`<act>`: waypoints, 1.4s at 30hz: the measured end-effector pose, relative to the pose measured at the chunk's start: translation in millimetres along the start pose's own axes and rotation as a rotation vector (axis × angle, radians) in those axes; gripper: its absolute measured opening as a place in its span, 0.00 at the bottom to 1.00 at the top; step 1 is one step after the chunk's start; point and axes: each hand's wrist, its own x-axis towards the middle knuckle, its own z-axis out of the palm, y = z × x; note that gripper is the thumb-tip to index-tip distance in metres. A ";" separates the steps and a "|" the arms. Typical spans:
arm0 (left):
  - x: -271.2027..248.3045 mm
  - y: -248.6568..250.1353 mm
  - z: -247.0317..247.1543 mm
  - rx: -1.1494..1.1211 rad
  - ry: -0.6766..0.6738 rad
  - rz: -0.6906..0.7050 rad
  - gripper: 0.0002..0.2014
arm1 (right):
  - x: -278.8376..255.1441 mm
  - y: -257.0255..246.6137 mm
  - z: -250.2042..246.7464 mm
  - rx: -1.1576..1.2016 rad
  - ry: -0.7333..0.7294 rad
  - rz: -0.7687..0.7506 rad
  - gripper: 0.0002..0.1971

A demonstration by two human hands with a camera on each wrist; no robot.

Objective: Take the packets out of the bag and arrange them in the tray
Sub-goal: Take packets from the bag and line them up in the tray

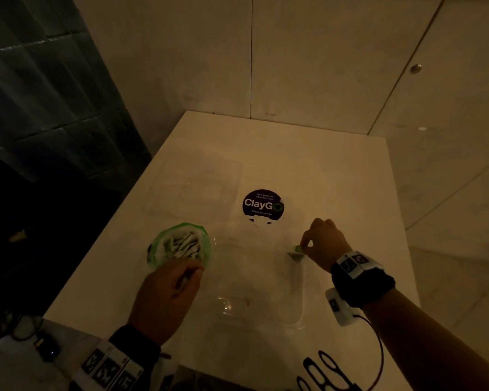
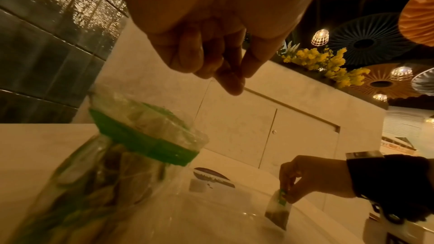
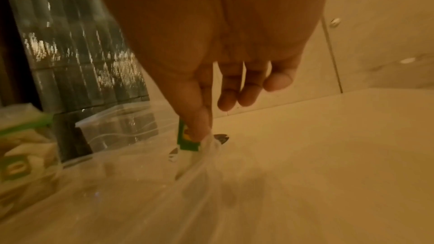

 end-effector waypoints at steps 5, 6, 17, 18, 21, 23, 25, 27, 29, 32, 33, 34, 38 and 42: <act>-3.1 -14.8 -8.3 0.049 0.031 -0.057 0.16 | 2.2 -1.7 5.3 0.013 0.006 -0.061 0.07; -2.8 -17.4 -10.1 0.056 0.024 -0.067 0.15 | 3.0 -1.8 5.1 0.008 0.002 -0.071 0.08; 4.5 -30.1 -21.8 0.142 0.014 -0.028 0.14 | 14.2 -17.9 0.7 -0.350 0.065 -0.181 0.09; 4.8 -30.5 -22.7 0.148 0.017 -0.023 0.13 | 14.4 -18.4 0.8 -0.354 0.066 -0.179 0.09; 5.0 -35.0 -26.2 0.191 0.030 -0.037 0.05 | 13.8 -18.8 0.6 -0.313 0.083 -0.146 0.12; 6.1 -37.9 -31.2 0.233 0.046 -0.023 0.03 | 12.5 -21.2 -2.8 -0.231 0.092 -0.106 0.17; 7.9 -41.4 -37.7 0.271 0.080 0.001 0.09 | 11.1 -33.4 -10.3 -0.097 0.119 -0.093 0.19; 10.9 -48.3 -41.9 0.344 0.117 -0.023 0.06 | 9.4 -60.5 -16.7 0.107 0.188 -0.178 0.16; 14.8 -57.9 -41.2 0.402 0.128 -0.110 0.04 | 7.3 -99.7 -20.4 0.303 0.201 -0.341 0.11; 20.6 -72.6 -39.2 0.387 0.092 -0.194 0.06 | 7.3 -165.5 -19.3 0.331 0.094 -0.543 0.10; 23.6 -75.5 -38.4 0.372 0.071 -0.204 0.06 | 7.7 -183.7 -18.6 0.277 0.054 -0.583 0.11; 26.4 -78.4 -36.8 0.354 0.050 -0.219 0.06 | 8.2 -198.7 -17.7 0.185 0.024 -0.620 0.12; 35.0 -78.7 -34.1 0.276 -0.016 -0.270 0.06 | 7.5 -224.7 -11.6 -0.161 -0.013 -0.670 0.18; 38.5 -78.3 -32.8 0.275 -0.064 -0.228 0.07 | 8.1 -217.3 -11.0 -0.188 -0.057 -0.645 0.16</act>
